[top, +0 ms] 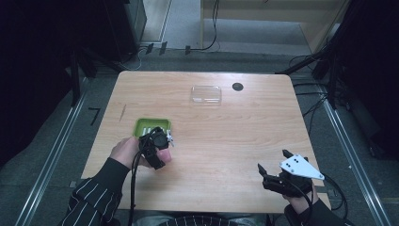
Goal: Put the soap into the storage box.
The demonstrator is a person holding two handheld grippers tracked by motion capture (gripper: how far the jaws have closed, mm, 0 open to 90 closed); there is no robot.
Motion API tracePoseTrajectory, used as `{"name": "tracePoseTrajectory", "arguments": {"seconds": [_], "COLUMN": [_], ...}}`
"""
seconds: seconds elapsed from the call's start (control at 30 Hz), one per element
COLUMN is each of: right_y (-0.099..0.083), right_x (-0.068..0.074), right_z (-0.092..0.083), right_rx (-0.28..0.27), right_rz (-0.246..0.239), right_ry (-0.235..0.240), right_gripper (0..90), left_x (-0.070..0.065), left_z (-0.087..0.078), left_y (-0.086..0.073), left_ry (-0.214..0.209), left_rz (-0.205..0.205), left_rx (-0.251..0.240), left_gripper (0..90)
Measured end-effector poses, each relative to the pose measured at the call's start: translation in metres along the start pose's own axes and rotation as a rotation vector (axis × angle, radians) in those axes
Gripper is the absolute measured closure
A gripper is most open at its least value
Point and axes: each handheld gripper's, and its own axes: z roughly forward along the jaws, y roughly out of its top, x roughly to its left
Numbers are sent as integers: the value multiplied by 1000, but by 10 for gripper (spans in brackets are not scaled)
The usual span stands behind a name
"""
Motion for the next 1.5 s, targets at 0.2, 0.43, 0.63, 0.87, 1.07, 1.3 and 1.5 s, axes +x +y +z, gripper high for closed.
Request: {"name": "tracePoseTrajectory", "arguments": {"seconds": [0.2, 0.43, 0.63, 0.87, 1.07, 1.3, 1.5], "right_y": [0, 0, 0, 0, 0, 1, 1], "right_x": [0, 0, 0, 0, 0, 1, 1], "right_z": [0, 0, 0, 0, 1, 1, 1], "right_rx": [1, 0, 0, 2, 1, 2, 2], "right_rz": [0, 0, -1, -1, -6, -7, -7], "right_ry": [0, 0, 0, 0, -1, 0, 0], "right_gripper": [138, 138, 138, 138, 138, 138, 138], "left_x": [7, 15, 21, 30, 37, 43, 52], "left_z": [-6, -11, -12, -14, -14, -15, -16], "left_y": [0, 0, 1, 0, 0, 1, 0], "left_ry": [11, 12, 9, 12, 8, 15, 19], "left_rz": [4, 3, 3, 6, 16, 39, 30], "left_rx": [-8, -23, -28, -22, -28, -29, -34], "left_gripper": [384, 384, 384, 384, 384, 384, 384]}}
